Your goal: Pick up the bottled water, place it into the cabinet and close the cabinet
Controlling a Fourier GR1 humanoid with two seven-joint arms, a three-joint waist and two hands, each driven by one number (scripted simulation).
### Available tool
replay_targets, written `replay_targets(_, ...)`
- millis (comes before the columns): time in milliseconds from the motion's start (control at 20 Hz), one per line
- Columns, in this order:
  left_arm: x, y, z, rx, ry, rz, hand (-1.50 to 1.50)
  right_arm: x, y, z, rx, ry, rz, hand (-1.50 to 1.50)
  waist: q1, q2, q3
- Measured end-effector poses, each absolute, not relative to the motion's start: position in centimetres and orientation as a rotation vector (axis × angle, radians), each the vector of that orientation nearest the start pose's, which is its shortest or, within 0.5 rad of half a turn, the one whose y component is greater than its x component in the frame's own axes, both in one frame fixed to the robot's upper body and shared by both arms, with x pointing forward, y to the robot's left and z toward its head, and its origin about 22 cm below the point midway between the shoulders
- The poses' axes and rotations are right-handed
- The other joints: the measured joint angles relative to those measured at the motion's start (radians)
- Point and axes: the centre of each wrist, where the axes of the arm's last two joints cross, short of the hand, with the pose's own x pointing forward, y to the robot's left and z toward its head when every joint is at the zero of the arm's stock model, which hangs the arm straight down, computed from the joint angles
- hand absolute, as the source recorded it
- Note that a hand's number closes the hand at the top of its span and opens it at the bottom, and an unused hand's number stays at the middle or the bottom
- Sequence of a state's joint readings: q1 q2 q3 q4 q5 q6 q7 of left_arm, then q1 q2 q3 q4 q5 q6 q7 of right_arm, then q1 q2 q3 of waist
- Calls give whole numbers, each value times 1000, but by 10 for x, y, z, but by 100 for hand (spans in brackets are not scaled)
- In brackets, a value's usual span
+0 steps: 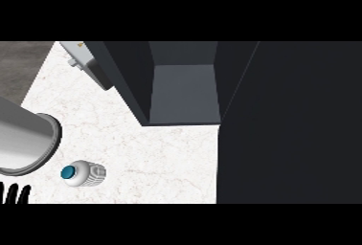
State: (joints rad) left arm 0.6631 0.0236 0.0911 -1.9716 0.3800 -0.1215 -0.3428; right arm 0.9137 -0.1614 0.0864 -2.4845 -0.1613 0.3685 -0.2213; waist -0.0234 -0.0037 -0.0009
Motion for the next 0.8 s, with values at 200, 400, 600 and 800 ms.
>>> replay_targets(200, 87, 305, -19, 70, -1733, 406, -150, 37, -261, 111, 169, -1829, 185, -150, 2, 1, 0)
replay_targets(400, 105, 308, -47, 68, -1708, 405, -150, 30, -262, 109, 170, -1836, 182, -150, -1, 1, -1)
replay_targets(600, 119, 312, -70, 65, -1694, 407, -150, 26, -263, 110, 163, -1827, 181, -150, 2, 2, -1)
replay_targets(800, 129, 317, -93, 71, -1692, 422, -150, 20, -263, 109, 165, -1826, 173, -150, 1, 2, -1)
